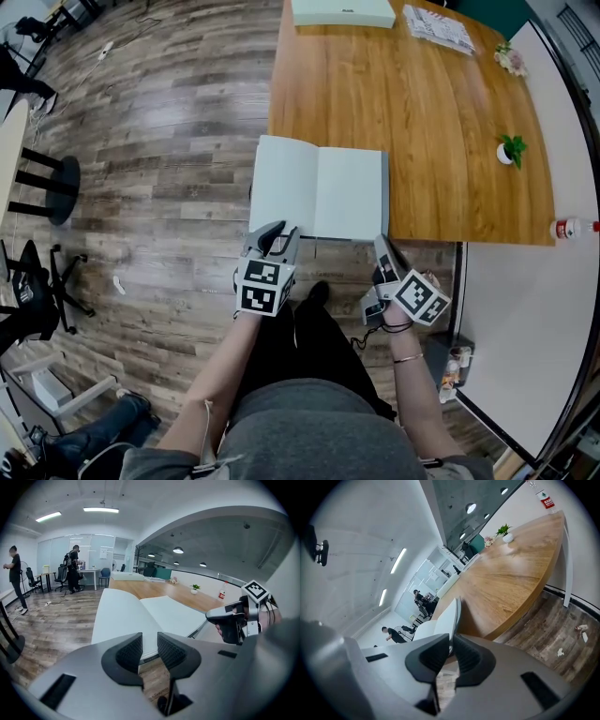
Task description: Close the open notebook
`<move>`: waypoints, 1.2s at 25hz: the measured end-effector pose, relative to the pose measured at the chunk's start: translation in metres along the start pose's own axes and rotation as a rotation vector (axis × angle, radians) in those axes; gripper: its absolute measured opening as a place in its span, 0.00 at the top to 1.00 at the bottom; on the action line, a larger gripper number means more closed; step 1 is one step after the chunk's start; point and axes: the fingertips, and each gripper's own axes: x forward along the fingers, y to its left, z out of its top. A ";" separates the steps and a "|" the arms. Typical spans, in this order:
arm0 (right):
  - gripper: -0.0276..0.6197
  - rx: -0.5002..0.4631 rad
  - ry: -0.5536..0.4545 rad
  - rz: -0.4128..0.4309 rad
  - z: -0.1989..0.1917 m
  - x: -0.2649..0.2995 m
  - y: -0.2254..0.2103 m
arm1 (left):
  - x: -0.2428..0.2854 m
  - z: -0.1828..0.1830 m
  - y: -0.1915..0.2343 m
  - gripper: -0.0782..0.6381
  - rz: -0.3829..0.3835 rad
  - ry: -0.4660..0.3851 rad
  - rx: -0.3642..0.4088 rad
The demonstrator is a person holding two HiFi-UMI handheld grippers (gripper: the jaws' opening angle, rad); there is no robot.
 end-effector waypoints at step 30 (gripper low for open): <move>0.91 -0.321 -0.083 0.149 0.017 -0.008 0.090 | 0.006 -0.024 0.013 0.74 -0.024 0.097 -0.023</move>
